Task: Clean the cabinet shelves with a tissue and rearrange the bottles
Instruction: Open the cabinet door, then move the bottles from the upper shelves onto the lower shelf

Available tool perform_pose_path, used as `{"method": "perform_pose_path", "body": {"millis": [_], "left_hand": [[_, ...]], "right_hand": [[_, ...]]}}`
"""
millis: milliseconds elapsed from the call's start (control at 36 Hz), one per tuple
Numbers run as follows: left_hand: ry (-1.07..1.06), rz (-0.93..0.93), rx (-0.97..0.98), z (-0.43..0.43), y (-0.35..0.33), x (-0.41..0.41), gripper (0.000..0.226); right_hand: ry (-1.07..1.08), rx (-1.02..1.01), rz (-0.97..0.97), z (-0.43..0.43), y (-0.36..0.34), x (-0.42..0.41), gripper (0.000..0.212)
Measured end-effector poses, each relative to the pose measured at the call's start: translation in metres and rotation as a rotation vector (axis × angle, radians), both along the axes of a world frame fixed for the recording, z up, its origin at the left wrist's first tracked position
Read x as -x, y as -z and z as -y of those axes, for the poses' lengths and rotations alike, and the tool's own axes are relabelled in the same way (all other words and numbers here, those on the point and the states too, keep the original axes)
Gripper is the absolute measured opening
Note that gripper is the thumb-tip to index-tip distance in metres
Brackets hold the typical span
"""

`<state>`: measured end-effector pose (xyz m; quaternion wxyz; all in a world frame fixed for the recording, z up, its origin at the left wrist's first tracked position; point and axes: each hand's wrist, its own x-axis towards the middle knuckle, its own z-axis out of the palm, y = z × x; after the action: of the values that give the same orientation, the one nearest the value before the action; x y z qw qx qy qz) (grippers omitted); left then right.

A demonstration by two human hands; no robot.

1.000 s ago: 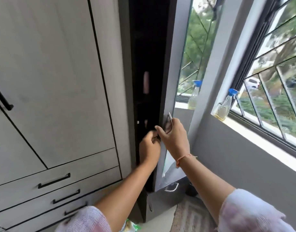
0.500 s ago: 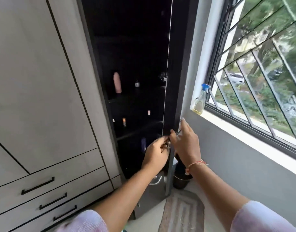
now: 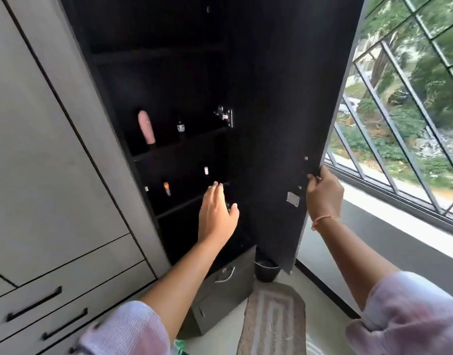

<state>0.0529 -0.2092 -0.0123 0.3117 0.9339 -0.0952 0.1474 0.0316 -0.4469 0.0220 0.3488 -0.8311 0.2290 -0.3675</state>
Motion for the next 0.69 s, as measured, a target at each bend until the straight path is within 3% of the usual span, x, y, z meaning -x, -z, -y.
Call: {"method": "perform_pose_path", "body": {"millis": [111,167,250,306,361,500,694], "left_hand": [[0.007,0.058,-0.123,0.004,0.007,-0.02,0.074],[0.011,0.071,-0.167,0.006,0.011,-0.031,0.076],[0.022,0.126,-0.213,0.009,0.016,-0.047,0.078],[0.033,0.168,-0.234,0.008,0.019,-0.058,0.078],[0.051,0.197,-0.253,0.005,0.022,-0.067,0.079],[0.066,0.229,-0.264,-0.007,0.021,-0.093,0.079],[0.059,0.233,-0.259,-0.031,0.014,-0.125,0.081]], "right_hand": [[0.054,0.016,-0.063,0.013,-0.003,-0.011,0.014],[0.051,0.071,-0.041,0.01,-0.002,-0.013,0.035],[0.145,0.555,-0.063,0.0,0.006,-0.016,0.081],[0.129,0.809,-0.104,-0.012,0.011,-0.022,0.087],[0.127,0.922,-0.182,-0.02,0.015,-0.029,0.086],[0.156,0.816,-0.387,-0.028,0.017,-0.046,0.091],[0.131,0.75,-0.398,-0.053,0.011,-0.065,0.089]]}}
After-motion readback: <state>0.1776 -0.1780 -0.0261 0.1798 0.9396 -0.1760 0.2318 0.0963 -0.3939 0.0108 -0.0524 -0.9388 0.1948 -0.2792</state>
